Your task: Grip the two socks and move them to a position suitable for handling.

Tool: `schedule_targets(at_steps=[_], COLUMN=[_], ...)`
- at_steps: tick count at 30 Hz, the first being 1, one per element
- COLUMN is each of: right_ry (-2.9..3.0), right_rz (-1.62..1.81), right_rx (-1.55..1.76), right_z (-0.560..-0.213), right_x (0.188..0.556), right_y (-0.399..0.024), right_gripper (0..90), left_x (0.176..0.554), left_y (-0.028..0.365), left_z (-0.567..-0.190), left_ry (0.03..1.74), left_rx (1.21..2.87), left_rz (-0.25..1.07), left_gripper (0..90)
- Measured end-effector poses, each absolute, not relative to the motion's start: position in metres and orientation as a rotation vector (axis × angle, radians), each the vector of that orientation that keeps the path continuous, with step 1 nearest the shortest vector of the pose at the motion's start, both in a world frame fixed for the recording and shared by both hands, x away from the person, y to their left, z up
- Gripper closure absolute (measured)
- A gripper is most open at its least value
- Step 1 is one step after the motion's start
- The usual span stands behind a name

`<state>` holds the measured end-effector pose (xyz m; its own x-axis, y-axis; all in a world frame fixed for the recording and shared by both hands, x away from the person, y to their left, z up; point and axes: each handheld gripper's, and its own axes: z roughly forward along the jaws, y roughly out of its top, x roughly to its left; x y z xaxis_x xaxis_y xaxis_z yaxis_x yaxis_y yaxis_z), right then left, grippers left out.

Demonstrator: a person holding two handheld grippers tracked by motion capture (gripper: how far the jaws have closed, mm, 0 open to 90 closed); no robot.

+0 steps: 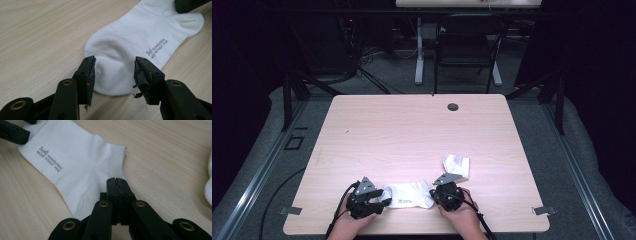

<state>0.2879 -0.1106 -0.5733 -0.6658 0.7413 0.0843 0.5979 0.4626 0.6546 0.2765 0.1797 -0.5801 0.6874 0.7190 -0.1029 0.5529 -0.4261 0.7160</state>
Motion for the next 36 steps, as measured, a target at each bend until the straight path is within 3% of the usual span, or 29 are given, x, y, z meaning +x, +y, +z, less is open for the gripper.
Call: schedule_targets(at_steps=[13,15,21,24,29,36], right_ry=[2.532,2.524,2.469,2.400,2.328,2.317], right_rz=[0.984,1.037,1.096,1.140,1.169,1.165], right_rx=[1.174,1.181,1.169,1.180,1.162,1.136], right_z=[-0.571,-0.569,-0.564,-0.562,-0.562,-0.566], right_x=[0.288,0.288,0.289,0.290,0.292,0.295], right_y=[-0.116,-0.116,-0.121,-0.128,-0.134,-0.137], right_gripper=[89.9,84.3,78.6,67.5,57.7,56.7], left_x=[0.275,0.277,0.283,0.289,0.294,0.299], left_y=[0.178,0.180,0.188,0.196,0.200,0.202], left_z=[-0.577,-0.575,-0.566,-0.566,-0.566,-0.567], left_ry=[0.962,0.965,0.954,0.965,0.978,0.967], left_rx=[2.157,2.137,2.082,2.068,2.057,2.046], left_rz=[0.242,0.242,0.306,0.315,0.317,0.297], left_gripper=[51.6,50.5,49.3,48.9,47.9,54.1])
